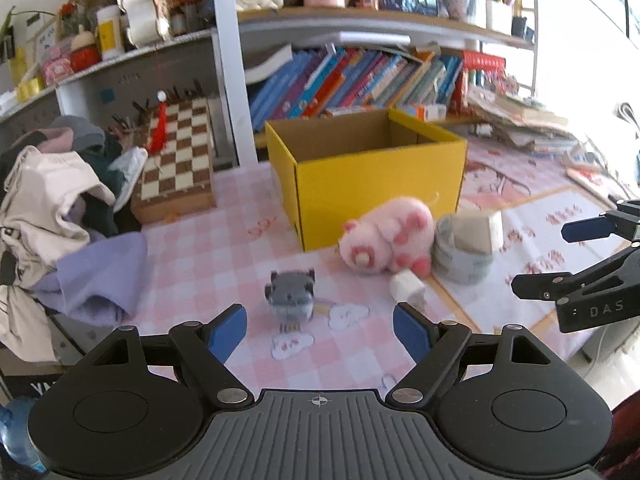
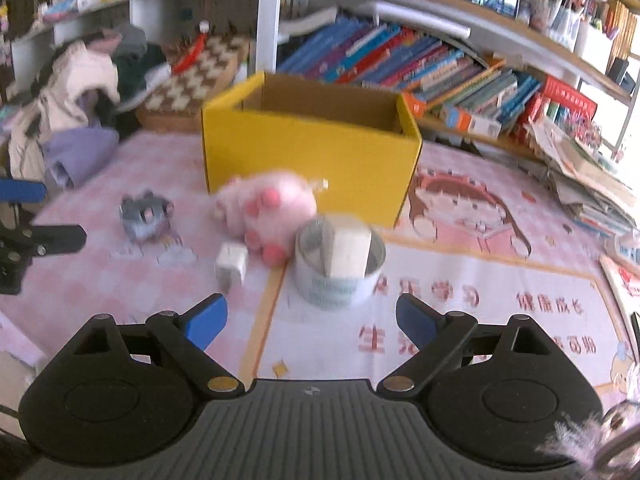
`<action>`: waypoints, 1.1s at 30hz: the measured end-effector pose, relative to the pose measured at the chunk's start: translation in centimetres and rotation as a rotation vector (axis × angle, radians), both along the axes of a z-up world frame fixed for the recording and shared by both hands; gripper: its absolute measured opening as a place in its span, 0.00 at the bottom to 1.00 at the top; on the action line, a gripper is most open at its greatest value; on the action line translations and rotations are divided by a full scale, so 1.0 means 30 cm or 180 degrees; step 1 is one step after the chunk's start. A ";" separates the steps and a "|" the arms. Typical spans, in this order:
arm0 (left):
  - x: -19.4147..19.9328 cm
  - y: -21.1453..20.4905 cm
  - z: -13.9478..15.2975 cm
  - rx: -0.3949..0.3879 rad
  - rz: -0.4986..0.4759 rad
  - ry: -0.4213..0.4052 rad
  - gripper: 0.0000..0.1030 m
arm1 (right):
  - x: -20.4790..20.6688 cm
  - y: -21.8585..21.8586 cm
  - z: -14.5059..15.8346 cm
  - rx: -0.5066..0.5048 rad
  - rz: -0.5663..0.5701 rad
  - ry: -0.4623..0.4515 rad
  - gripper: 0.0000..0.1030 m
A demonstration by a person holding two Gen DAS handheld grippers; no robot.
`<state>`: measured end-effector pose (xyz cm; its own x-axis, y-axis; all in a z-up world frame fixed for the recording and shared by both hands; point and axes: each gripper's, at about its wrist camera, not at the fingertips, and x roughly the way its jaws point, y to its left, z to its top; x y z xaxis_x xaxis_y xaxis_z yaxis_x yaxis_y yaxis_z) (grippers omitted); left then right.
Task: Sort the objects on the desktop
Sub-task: 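Move both open tools back over the table toward the remaining objects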
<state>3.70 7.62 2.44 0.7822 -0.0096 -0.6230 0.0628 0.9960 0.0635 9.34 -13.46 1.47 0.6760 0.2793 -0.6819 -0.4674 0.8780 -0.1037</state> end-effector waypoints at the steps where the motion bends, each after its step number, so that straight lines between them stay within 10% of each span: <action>1: 0.001 -0.002 -0.009 0.0005 -0.0014 0.0030 0.80 | 0.001 0.003 -0.013 -0.0045 -0.0007 0.0044 0.89; 18: 0.055 0.010 -0.073 -0.0046 0.0006 0.0253 0.80 | 0.051 0.017 -0.055 -0.0124 -0.0039 0.0306 0.85; 33: 0.172 0.026 -0.122 0.0114 0.0107 0.0273 0.78 | 0.095 0.008 -0.048 -0.0151 -0.0051 0.0340 0.52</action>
<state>8.87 8.42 -1.22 0.7253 0.0392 -0.6873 0.0360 0.9949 0.0948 12.20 -13.22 0.05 0.6030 0.2348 -0.7624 -0.4638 0.8808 -0.0956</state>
